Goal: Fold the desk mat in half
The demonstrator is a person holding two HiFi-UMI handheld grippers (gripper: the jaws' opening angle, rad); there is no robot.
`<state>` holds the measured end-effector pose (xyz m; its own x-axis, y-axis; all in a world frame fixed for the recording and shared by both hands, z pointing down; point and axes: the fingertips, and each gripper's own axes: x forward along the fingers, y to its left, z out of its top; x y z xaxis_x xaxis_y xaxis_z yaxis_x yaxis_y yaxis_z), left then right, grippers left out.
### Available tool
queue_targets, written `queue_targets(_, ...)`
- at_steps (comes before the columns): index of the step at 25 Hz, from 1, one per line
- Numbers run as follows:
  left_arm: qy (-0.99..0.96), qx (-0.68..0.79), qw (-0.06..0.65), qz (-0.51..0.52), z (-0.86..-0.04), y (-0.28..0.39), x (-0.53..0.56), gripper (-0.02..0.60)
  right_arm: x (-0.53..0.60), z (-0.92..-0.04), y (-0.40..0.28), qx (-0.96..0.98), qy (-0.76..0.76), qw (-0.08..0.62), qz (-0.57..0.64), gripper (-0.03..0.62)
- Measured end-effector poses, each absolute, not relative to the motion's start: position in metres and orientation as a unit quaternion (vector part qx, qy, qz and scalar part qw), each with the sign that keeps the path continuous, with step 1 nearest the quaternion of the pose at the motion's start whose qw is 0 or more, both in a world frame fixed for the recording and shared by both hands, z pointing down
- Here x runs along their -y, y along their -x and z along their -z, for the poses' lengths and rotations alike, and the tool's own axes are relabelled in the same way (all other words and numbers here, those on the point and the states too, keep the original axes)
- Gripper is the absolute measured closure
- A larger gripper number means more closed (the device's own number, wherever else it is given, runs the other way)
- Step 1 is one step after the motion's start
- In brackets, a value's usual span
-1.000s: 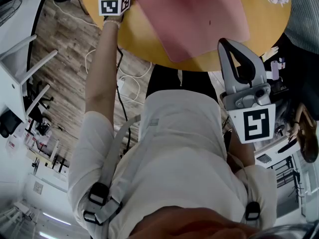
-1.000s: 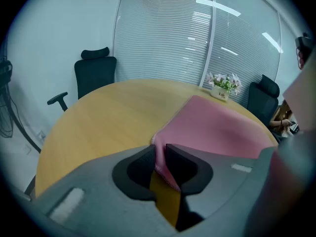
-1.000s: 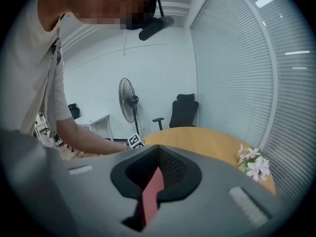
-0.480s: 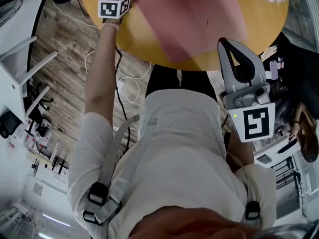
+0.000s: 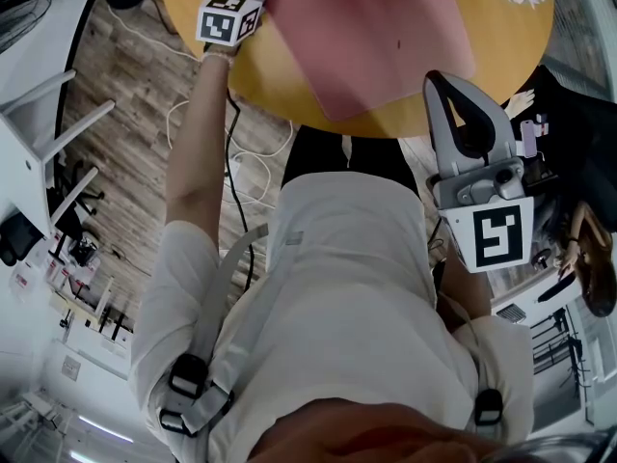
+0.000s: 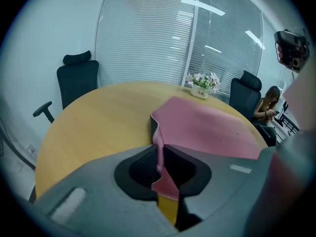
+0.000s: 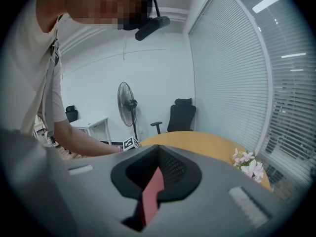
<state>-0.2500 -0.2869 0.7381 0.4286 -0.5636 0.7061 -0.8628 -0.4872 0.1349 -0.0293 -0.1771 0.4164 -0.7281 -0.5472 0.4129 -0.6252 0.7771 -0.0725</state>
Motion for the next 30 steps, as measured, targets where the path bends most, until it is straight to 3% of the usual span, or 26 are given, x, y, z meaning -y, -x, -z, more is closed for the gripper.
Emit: queue_targets(30, -0.848, 0.339, 0.198, -0.356, -0.725, 0.177, 0.217, 0.535, 0.164, -0.377, 0.014, 0.924, -0.337, 0.164, -0.078, 0.589)
